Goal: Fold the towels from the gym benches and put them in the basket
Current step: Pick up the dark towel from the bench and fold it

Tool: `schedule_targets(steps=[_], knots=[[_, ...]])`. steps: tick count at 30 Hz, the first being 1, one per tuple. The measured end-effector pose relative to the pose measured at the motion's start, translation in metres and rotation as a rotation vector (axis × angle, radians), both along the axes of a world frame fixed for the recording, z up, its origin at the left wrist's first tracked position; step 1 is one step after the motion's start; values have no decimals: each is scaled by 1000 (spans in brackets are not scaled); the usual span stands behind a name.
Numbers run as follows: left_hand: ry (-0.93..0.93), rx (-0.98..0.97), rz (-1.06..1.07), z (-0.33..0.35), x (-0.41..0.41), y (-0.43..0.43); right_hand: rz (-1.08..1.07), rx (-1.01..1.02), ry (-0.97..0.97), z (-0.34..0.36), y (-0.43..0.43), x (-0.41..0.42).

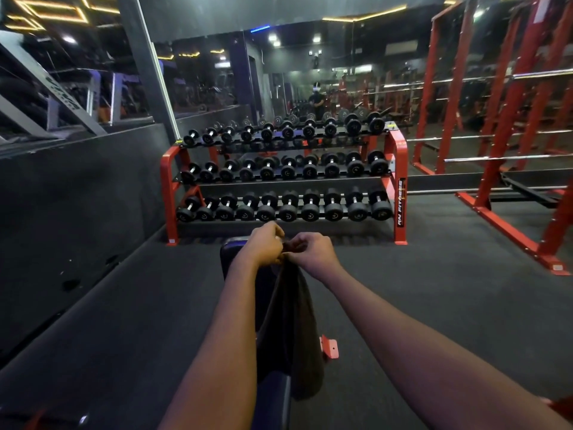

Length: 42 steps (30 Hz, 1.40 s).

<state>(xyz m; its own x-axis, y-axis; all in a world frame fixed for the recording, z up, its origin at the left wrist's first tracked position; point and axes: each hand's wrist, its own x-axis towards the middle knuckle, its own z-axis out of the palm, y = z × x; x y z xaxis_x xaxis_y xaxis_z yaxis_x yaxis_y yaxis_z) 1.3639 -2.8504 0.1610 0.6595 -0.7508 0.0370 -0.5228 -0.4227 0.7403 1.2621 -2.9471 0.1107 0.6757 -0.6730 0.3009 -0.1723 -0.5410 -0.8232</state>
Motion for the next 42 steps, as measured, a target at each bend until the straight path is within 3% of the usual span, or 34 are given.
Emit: schedule_targets(steps=[5, 9, 13, 15, 22, 28, 33, 37, 39, 42], knots=[[55, 8, -101, 3, 0, 1, -45, -10, -45, -1, -9, -3], [-137, 34, -83, -5, 8, 4, -8, -7, -127, 10, -13, -12], [-247, 363, -141, -30, 23, 11, 21, 93, -241, 25, -20, -22], [-238, 412, -106, -44, 28, 13, 16, 140, -270, 29, -27, -27], [-204, 134, -17, -36, 34, 20, -180, 170, -207, 20, -59, -47], [-314, -73, -148, 1, 22, 14, -236, 170, -2, 9, -71, -63], [-371, -146, -332, 18, 0, -4, 285, 50, 329, 32, -50, -37], [-253, -328, -208, 7, 8, 1, 211, -183, 141, 47, -31, -10], [-119, -254, -176, -15, 18, 14, 133, -214, 12, 53, -30, -5], [-123, -7, -156, -60, 32, 36, 21, -157, -159, 61, -36, -1]])
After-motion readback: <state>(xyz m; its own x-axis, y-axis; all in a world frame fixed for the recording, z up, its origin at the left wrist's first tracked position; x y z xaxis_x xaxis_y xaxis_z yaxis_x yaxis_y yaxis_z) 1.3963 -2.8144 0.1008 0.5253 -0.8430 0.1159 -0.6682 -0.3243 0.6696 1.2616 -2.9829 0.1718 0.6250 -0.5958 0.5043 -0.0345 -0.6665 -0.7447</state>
